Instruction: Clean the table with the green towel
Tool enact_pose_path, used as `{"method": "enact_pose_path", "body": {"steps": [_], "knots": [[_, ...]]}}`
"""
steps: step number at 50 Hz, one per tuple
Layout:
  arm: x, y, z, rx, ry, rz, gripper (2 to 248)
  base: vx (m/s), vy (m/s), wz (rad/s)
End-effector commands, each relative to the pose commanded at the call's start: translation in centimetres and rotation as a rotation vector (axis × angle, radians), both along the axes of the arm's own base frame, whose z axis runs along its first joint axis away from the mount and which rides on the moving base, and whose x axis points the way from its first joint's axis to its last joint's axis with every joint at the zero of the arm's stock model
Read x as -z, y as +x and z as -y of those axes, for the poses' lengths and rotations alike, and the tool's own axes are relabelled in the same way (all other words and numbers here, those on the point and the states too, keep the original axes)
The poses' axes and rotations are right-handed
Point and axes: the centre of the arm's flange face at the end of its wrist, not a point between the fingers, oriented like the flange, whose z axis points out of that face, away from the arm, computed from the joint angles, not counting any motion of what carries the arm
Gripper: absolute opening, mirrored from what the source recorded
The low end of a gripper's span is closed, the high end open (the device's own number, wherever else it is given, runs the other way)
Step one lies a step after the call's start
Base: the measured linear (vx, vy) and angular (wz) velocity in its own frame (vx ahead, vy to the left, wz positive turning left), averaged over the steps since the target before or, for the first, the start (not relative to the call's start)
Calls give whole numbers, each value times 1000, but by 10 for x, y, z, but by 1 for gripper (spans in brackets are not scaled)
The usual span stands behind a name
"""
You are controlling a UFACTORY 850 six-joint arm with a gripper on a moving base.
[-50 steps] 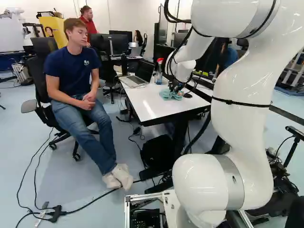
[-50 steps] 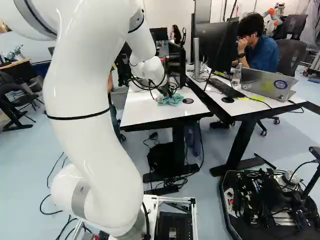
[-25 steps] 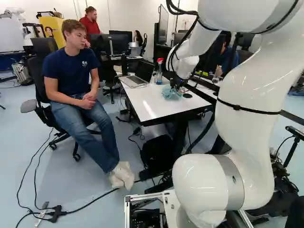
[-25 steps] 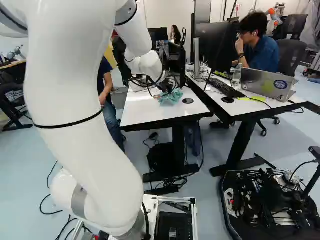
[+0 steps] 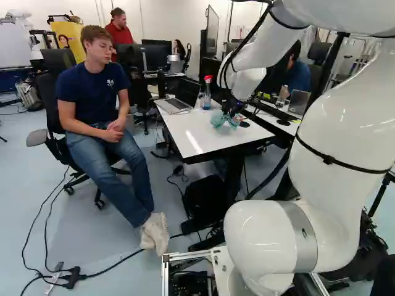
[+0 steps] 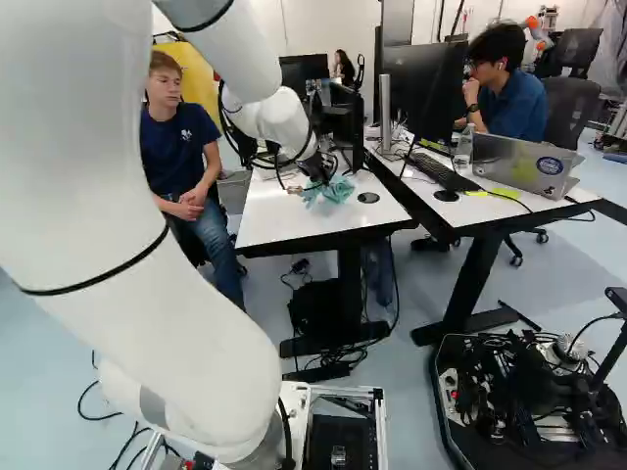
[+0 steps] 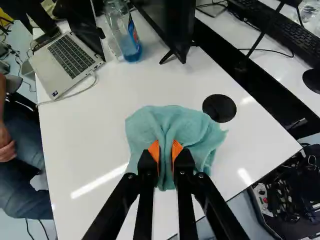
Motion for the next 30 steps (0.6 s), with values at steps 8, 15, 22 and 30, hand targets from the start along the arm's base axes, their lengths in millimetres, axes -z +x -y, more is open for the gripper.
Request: {"method": "enact_pose_path", "body": {"steps": [8,15,22,30], "knots": [[-7,-11,-4,17,37,-22,48,0,0,0],[-12,-18,-6,32,74,-45,48,0,0,0],[-18,-26,-9,46,113,-68,48,0,0,0],[-26,-33,-11,54,142,-78,48,0,0,0]]}}
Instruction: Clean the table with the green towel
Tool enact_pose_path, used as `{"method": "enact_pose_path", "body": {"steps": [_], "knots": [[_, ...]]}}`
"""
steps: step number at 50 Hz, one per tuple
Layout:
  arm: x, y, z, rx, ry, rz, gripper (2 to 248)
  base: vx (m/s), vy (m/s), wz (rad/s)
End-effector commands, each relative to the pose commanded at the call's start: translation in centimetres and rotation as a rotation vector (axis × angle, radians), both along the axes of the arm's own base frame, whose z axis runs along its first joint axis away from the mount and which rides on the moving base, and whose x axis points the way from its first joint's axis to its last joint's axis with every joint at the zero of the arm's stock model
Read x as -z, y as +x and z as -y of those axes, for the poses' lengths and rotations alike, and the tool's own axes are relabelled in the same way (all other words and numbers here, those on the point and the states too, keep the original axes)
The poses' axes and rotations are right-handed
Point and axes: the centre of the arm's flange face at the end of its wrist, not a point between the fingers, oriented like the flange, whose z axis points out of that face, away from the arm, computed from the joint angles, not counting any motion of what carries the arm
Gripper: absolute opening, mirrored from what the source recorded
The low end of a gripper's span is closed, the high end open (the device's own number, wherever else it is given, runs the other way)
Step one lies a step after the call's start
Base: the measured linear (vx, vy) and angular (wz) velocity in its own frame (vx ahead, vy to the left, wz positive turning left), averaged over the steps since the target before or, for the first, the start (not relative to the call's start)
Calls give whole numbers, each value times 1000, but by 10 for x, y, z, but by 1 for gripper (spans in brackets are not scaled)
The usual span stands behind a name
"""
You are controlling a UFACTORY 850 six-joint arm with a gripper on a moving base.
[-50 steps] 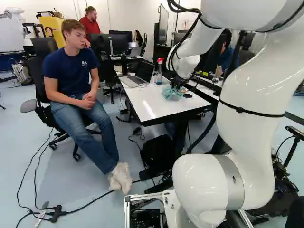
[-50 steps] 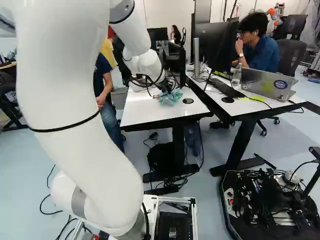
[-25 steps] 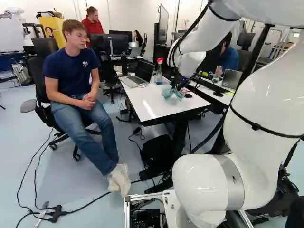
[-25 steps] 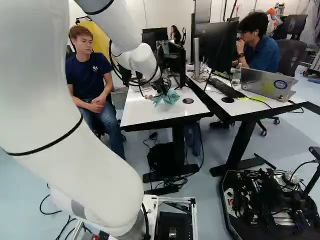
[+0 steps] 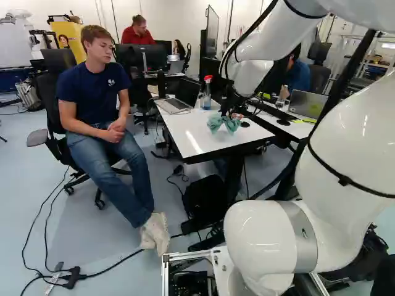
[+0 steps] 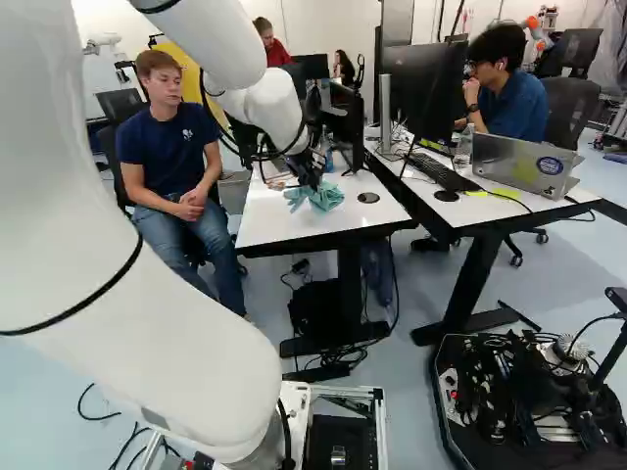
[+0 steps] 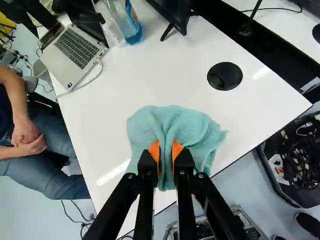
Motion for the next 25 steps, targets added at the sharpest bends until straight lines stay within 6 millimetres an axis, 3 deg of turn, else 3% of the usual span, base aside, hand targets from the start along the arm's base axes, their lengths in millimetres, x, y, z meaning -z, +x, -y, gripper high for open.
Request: {"method": "enact_pose_path", "body": {"steps": [25], "knots": [[-18,-9,-2,2,0,37,48,0,0,0]]}}
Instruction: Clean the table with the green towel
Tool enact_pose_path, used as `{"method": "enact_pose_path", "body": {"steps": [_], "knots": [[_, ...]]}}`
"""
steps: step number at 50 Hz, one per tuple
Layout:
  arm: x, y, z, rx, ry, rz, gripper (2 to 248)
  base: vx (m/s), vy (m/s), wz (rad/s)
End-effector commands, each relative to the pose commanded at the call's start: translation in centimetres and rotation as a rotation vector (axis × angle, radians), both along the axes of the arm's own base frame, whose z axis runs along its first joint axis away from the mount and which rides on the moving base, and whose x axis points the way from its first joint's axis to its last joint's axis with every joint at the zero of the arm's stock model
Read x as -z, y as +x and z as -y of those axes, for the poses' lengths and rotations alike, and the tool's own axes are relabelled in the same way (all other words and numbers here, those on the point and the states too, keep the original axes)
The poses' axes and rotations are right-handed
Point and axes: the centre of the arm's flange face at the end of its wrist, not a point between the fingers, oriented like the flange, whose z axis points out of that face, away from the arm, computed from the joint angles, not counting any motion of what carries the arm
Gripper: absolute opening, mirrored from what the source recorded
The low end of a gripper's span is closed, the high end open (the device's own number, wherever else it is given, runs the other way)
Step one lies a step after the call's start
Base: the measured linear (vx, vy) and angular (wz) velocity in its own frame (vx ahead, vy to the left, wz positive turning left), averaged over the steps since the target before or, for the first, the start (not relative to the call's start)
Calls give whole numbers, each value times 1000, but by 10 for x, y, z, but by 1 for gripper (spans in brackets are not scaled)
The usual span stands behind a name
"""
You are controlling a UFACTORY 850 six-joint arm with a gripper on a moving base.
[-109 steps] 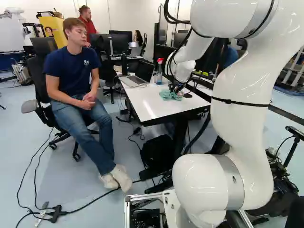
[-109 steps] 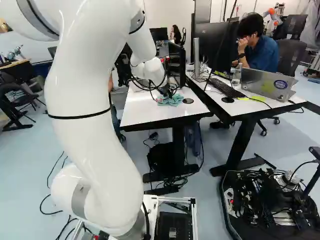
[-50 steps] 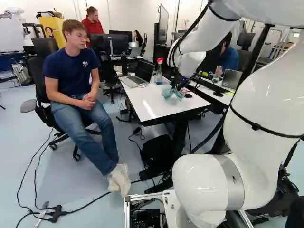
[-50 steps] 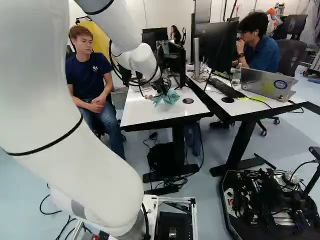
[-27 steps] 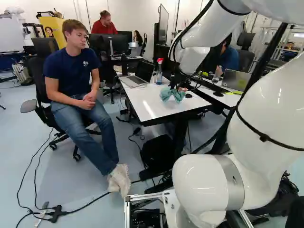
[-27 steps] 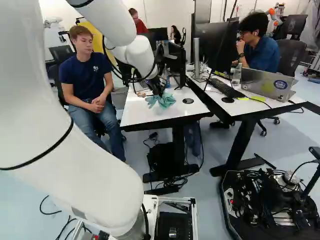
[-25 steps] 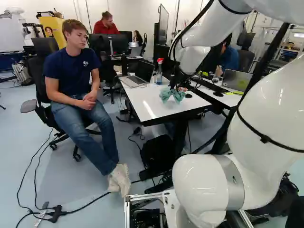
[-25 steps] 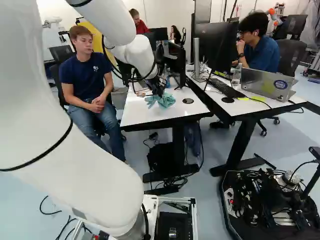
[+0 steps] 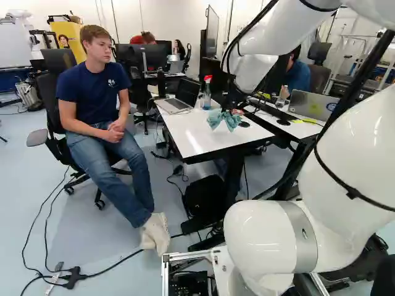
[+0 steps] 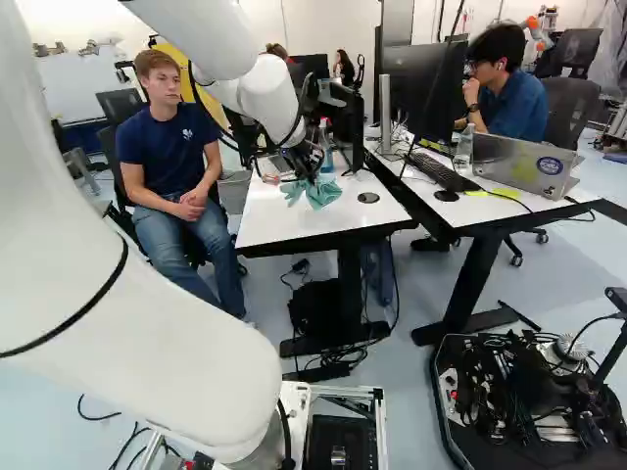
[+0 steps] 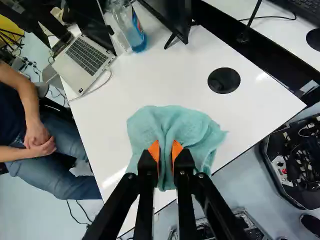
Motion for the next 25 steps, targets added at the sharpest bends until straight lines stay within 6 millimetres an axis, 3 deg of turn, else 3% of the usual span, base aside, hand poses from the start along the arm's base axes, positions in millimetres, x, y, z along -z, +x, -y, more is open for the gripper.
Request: {"method": "enact_pose_path", "body": {"steps": [25], "knots": [[0,0,0,0,0,0,48,0,0,0]]}}
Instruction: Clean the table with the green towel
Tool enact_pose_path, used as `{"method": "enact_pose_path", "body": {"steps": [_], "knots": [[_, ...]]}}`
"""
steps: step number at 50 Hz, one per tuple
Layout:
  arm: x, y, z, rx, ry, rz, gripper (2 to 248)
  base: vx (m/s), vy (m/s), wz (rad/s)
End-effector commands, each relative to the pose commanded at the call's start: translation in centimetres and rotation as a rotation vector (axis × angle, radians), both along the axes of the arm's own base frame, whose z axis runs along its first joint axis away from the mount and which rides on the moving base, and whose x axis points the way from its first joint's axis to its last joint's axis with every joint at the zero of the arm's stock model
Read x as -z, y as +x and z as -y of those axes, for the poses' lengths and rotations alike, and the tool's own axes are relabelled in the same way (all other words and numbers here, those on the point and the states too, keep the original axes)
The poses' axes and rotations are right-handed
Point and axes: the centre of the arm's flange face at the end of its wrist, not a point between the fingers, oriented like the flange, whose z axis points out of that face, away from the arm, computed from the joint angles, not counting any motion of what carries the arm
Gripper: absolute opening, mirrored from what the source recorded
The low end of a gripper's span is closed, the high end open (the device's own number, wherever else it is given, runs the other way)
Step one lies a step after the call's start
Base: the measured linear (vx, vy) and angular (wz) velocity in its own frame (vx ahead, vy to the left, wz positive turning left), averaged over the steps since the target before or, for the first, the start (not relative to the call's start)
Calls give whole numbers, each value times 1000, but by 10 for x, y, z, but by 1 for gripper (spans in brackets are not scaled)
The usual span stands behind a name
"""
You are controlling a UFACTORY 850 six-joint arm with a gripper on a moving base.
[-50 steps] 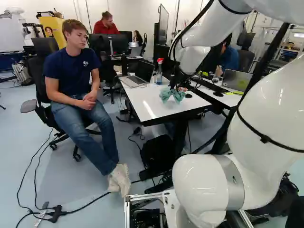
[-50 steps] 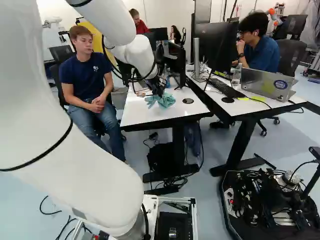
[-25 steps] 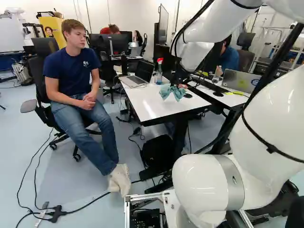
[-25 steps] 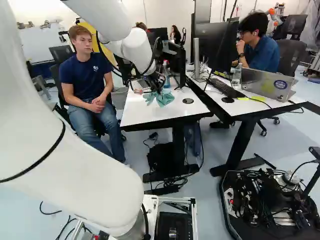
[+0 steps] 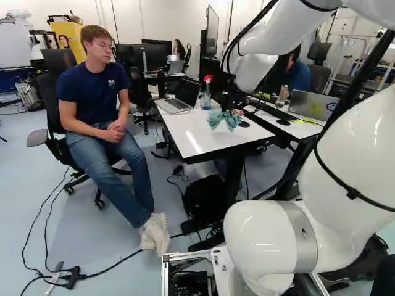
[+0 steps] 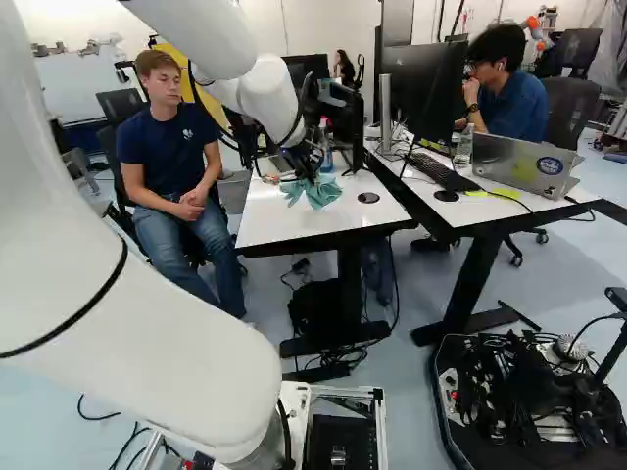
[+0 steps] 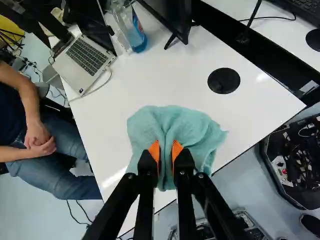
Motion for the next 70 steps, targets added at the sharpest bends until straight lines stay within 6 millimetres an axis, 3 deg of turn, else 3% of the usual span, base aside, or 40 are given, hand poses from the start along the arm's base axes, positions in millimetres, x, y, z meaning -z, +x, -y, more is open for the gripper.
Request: {"method": "enact_pose_path", "body": {"steps": [28,70], "knots": [[-1,16,4,5,0,-3,48,0,0,0],[-2,88,30,32,0,-2,48,0,0,0]]}}
